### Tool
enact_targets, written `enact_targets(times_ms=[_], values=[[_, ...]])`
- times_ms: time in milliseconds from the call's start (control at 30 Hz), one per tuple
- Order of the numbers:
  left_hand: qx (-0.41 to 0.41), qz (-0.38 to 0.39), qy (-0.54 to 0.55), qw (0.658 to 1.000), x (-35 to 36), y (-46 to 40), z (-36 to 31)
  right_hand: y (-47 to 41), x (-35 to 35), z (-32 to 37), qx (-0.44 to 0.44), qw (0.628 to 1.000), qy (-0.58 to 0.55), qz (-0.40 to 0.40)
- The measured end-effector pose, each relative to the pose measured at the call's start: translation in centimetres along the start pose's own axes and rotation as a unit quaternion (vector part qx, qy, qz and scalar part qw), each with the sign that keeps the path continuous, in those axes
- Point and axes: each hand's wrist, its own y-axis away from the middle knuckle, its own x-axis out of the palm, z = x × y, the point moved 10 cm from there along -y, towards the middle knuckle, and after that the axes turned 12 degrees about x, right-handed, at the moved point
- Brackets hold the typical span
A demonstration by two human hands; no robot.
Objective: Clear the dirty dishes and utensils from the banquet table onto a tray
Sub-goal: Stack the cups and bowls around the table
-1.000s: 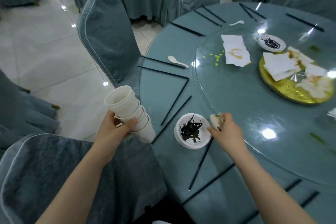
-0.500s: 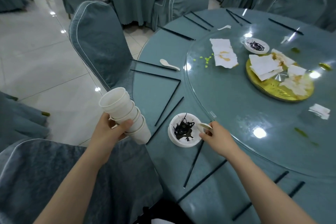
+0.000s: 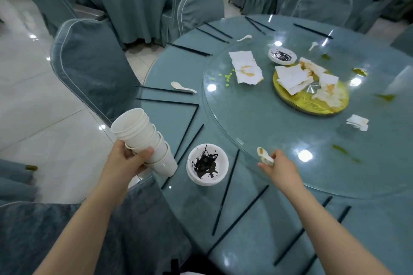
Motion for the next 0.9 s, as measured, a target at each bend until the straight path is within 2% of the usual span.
enact_targets(times_ms=[300,567,733,900], values=[[-0.002,0.003,-0.03,1.0,2.7,-2.6,0.1,-5.5,-0.4,-3.0,0.075,0.994,-0.074,-0.003],[-0.011,-0.024,-0.035,0.999,4.2,-4.5,1.0,-9.4,-2.2,-2.3,0.013,0.998,-0.043,-0.038],[-0.02,-0.034,-0.041,0.998,4.8,-5.0,1.8,-10.1,-4.7,-2.0,-0.012,0.992,-0.025,-0.12],[-0.037,-0.027,-0.053,0.998,4.5,-4.0,2.8,-10.2,-3.4,-2.7,0.014,0.994,-0.089,-0.061]])
